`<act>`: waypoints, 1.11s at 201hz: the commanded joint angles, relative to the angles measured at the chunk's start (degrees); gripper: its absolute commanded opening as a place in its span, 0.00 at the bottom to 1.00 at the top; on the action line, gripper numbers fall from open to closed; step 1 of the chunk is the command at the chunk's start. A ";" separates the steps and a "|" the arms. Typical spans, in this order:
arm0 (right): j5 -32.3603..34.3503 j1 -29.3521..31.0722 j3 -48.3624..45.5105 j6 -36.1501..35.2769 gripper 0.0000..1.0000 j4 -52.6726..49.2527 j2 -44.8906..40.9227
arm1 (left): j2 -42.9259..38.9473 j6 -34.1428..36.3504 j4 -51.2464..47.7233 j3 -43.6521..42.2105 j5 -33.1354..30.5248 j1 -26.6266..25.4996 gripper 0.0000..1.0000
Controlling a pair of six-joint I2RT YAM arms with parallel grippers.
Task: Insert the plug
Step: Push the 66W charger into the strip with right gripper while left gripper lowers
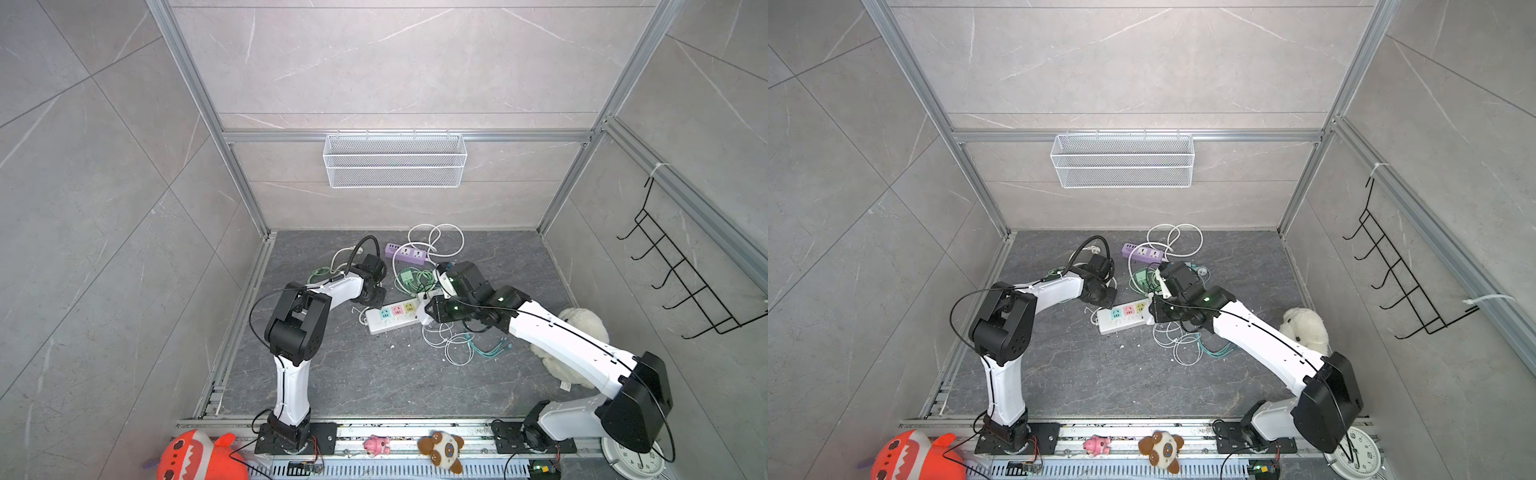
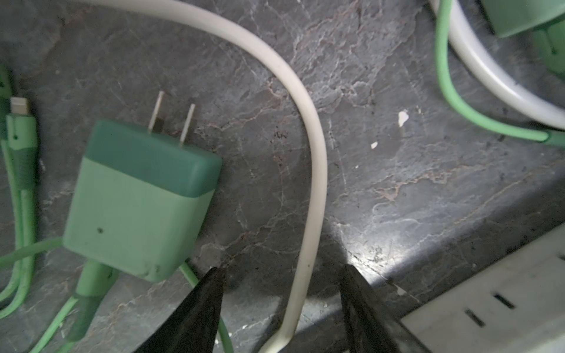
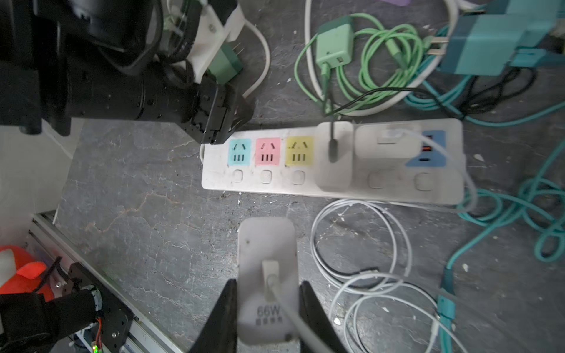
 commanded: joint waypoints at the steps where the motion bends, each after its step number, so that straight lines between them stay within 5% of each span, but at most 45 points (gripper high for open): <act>1: 6.49 1.39 1.70 -1.53 0.08 3.89 5.51 | -2.33 -1.07 -1.78 -2.38 2.65 -0.47 0.63; 95: 15.87 3.18 5.27 -3.04 0.08 9.72 13.35 | -4.22 -0.76 -0.30 -3.73 4.72 -0.46 0.63; 223: 23.60 5.39 11.22 -3.12 0.08 4.39 21.65 | -5.62 -0.33 0.58 -4.33 5.20 -0.36 0.63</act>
